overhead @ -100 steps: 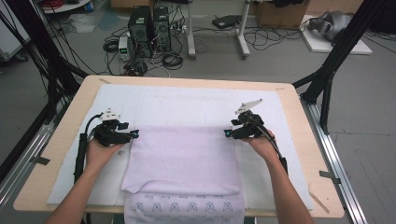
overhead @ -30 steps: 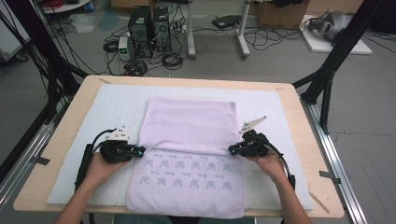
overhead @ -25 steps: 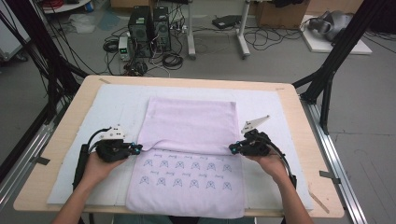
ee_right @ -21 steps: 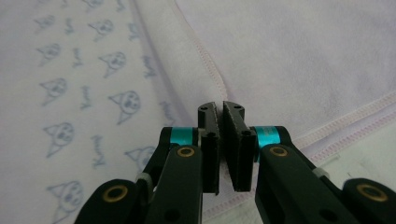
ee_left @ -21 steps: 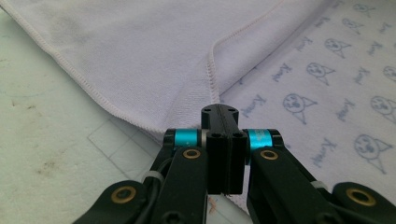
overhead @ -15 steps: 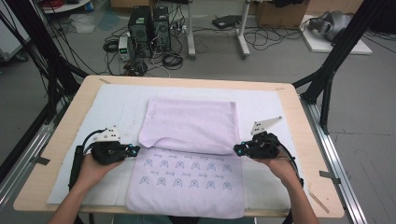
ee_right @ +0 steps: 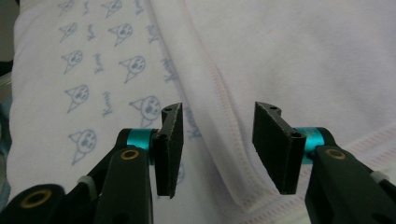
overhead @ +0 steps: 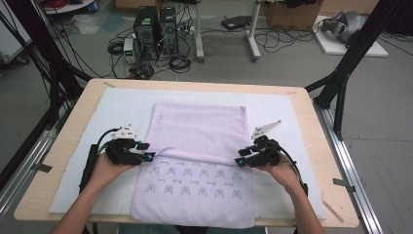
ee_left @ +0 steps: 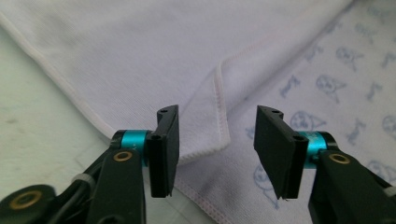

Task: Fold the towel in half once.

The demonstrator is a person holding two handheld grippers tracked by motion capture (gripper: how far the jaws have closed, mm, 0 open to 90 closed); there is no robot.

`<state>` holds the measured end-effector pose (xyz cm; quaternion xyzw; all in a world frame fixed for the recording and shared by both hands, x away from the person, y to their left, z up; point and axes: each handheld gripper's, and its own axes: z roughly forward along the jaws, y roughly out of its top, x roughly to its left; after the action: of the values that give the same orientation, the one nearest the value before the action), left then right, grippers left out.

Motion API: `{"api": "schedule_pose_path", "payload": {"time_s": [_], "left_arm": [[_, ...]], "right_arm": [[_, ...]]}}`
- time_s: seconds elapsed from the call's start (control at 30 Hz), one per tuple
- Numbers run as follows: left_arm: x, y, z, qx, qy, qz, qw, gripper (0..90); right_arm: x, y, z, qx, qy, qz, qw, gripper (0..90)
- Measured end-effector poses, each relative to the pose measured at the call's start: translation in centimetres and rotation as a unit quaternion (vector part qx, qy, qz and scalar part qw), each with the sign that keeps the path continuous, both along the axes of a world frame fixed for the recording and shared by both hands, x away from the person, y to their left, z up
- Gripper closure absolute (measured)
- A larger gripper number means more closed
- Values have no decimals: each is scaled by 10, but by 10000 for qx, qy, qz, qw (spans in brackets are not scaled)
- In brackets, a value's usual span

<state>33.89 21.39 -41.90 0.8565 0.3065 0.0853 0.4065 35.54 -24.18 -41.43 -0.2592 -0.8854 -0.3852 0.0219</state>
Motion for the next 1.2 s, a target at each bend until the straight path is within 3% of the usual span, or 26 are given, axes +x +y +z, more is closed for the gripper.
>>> {"api": "schedule_pose_path", "payload": {"time_s": [0.07, 0.13, 0.2, 0.23, 0.27, 0.4, 0.47, 0.6, 0.67, 0.77, 0.9, 1.07, 1.13, 1.2], "left_arm": [[1, -5, -5, 255, 59, -67, 9996, 506], [-1, -7, -7, 377, 16, -196, 9991, 723], [-3, -7, -7, 457, -48, -234, 9987, 867], [-5, -6, -5, 457, -108, -245, 9986, 895], [-7, -5, -3, 422, -160, -225, 9987, 896], [-18, 2, 6, 213, -283, -241, 9991, 898], [-25, 5, 8, 133, -279, -291, 9991, 898], [-33, 11, 7, 149, -178, -404, 9989, 890], [-33, 13, 8, 107, -191, -289, 9993, 795], [-27, 11, 11, 64, -248, -139, 9996, 698], [-15, 7, 5, 172, -243, 65, 9995, 681], [-3, 5, -13, 573, 36, 259, 9980, 589], [-3, 8, -18, 462, -20, 326, 9984, 563], [-6, 9, -19, 414, -104, 360, 9984, 638]], "right_arm": [[-1, 5, -4, -237, -28, 10, 9997, 546], [-1, 8, -8, -435, -5, 41, 9990, 614], [-3, 10, -9, -556, -17, 107, 9984, 765], [-6, 11, -8, -585, -144, 186, 9980, 815], [-10, 11, -8, -532, -284, 180, 9980, 830], [-18, 1, -4, -297, -295, 172, 9990, 833], [-25, -3, 0, -136, -416, 225, 9988, 811], [-39, -10, 6, 157, -361, 572, 9976, 731], [-43, -14, 6, 194, -362, 523, 9978, 695], [-39, -20, 3, 101, -473, 67, 9988, 674], [-33, -17, -2, -187, -663, -205, 9974, 670], [-28, -8, -13, -455, -645, -281, 9965, 576], [-29, -4, -16, -560, -619, -253, 9962, 580], [-30, 0, -18, -716, -731, -221, 9945, 663]]}}
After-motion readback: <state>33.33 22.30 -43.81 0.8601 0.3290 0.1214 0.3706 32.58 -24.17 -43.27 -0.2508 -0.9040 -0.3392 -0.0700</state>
